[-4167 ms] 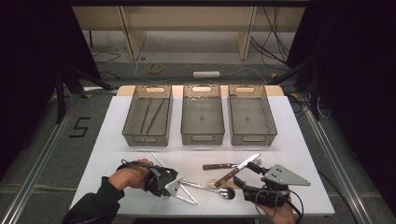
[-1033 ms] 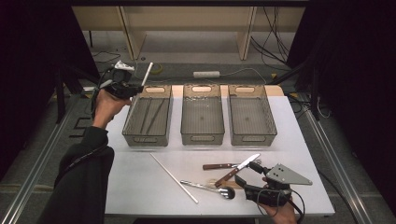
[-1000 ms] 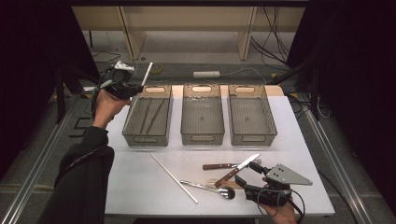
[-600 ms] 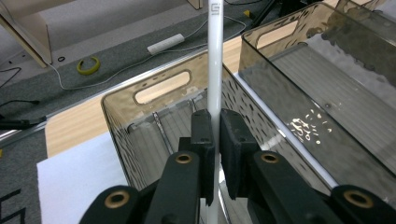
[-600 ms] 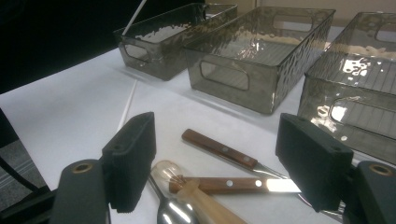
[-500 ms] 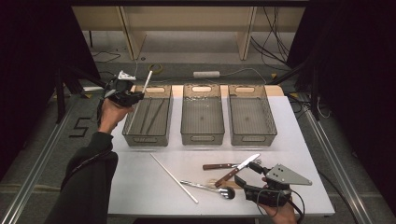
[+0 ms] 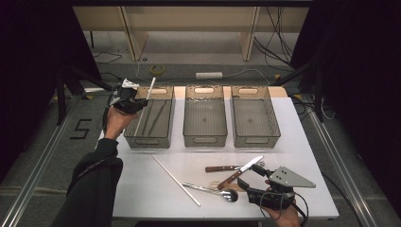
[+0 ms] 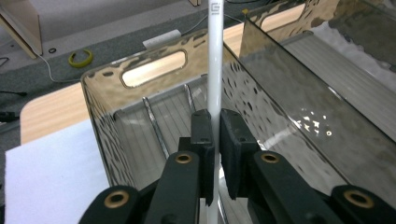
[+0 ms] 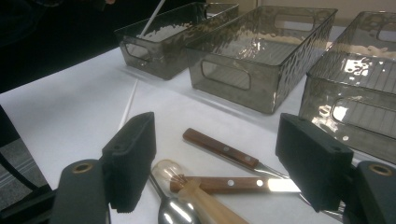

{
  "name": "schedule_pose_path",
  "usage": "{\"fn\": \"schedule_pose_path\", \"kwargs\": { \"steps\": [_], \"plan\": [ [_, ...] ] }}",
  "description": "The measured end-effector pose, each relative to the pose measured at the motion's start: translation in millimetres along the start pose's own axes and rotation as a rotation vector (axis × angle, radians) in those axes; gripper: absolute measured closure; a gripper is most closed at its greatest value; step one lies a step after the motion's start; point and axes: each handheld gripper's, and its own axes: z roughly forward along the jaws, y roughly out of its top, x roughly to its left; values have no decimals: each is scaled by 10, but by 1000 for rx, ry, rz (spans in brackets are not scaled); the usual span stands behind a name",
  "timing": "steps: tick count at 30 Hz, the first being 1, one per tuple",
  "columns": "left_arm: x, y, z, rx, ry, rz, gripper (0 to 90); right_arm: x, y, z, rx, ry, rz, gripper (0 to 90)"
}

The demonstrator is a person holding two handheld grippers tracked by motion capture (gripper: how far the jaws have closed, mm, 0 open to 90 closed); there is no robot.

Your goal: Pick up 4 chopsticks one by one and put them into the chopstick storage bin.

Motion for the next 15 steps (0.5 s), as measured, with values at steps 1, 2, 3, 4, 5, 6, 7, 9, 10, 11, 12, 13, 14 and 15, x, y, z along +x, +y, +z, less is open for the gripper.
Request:
{"fn": "schedule_pose_path", "kwargs": {
  "steps": [1,2,3,4,5,6,7,9,10,11,12,13,14,15],
  "plan": [
    [-5,-11,10,8,-3,5,835,0,0,-1,0,0,0,299],
    [-10,-22,20,9,-2,8,835,-1,-1,-1,1,0,0,299],
    [-13,-32,30,10,-2,5,836,-2,-1,-3,3,0,0,299],
    [-9,-40,37,15,-3,6,835,-2,-2,-3,4,0,1,299],
    [-5,-49,47,21,-3,4,835,-3,-2,-3,4,0,1,299],
    [1,-59,58,24,-1,4,835,-3,-2,-3,4,1,1,299],
    [5,-68,66,26,0,-3,834,-2,-1,-4,4,1,0,299],
    [15,-88,81,28,9,-10,830,-2,-1,-4,4,1,1,299],
    [20,-96,85,32,13,-15,825,-3,-2,-3,4,1,1,299],
    [26,-106,89,31,16,-16,819,-5,-2,-2,4,2,1,299],
    [31,-110,87,35,21,-19,782,-5,-3,-1,4,3,2,299],
    [37,-112,85,33,24,-23,737,-4,-3,-1,4,3,1,299],
    [40,-111,78,34,19,-24,701,-3,-3,1,3,2,1,299],
    [38,-109,66,37,12,-19,686,-3,-4,2,4,3,1,299]
  ]
}}
